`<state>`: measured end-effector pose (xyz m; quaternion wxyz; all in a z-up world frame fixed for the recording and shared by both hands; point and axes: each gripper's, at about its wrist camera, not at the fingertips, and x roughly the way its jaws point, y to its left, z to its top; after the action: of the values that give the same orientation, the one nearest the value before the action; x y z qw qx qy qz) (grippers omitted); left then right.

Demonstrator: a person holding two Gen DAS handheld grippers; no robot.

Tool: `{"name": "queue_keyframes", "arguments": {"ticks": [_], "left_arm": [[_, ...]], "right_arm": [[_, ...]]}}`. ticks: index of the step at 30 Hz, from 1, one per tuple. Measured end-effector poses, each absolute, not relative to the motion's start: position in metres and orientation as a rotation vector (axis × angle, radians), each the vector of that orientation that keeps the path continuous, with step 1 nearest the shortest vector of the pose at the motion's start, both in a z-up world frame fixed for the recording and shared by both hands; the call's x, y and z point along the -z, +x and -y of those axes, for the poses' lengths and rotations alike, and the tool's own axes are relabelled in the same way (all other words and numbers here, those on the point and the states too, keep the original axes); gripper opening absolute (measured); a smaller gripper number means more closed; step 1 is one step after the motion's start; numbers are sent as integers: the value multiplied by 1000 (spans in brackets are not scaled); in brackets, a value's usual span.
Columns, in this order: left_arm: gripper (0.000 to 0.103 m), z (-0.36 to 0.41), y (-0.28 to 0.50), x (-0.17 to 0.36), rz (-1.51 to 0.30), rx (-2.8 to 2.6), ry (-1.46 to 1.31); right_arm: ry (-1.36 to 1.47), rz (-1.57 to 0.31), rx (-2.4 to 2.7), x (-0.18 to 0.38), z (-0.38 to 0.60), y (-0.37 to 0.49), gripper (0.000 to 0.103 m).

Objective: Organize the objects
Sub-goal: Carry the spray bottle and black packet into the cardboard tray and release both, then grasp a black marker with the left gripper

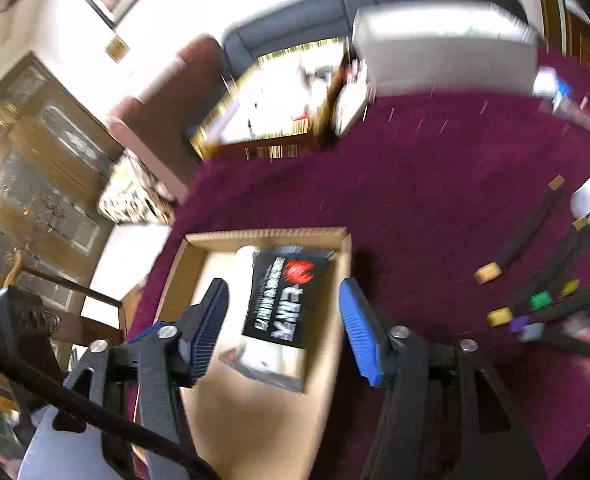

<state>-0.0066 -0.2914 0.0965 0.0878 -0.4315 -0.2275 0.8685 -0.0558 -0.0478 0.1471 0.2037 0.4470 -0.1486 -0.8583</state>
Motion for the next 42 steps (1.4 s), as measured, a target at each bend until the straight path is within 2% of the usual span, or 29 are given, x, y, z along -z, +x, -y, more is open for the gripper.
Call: {"name": "queue_keyframes", "arguments": {"ticks": [1, 3, 6, 11, 14, 18, 21, 23, 26, 31, 37, 42], "left_arm": [[53, 285, 2, -106, 681, -2571, -1242], [58, 271, 15, -120, 685, -2552, -1181], [58, 238, 34, -133, 653, -2494, -1107], [58, 168, 48, -122, 580, -2344, -1142], [58, 139, 52, -107, 529, -2278, -1222], [58, 127, 54, -102, 491, -2292, -1255], [58, 132, 55, -103, 485, -2320, -1259], [58, 132, 54, -99, 489, -2328, -1269], [58, 133, 50, -91, 506, -2319, -1297], [58, 113, 46, -76, 467, -2300, -1361], [58, 87, 45, -56, 509, -2177, -1443], [58, 93, 50, -50, 503, -2212, -1472]], "right_arm": [[1194, 400, 2419, -156, 34, -46, 90], [1152, 367, 2454, -165, -7, -28, 101], [1279, 340, 2519, -156, -61, -23, 98], [1416, 591, 2415, -117, -146, -18, 93], [1462, 625, 2361, -101, -159, -24, 93], [1504, 558, 2487, -86, -167, -33, 93], [1497, 624, 2388, -79, -164, -30, 93], [1439, 728, 2132, -81, -151, -21, 93], [1373, 568, 2159, -102, -132, -1, 93], [1396, 506, 2274, -102, -139, 5, 93], [1422, 613, 2174, -84, -146, 13, 93], [1442, 875, 1864, -46, -139, 23, 93]]}}
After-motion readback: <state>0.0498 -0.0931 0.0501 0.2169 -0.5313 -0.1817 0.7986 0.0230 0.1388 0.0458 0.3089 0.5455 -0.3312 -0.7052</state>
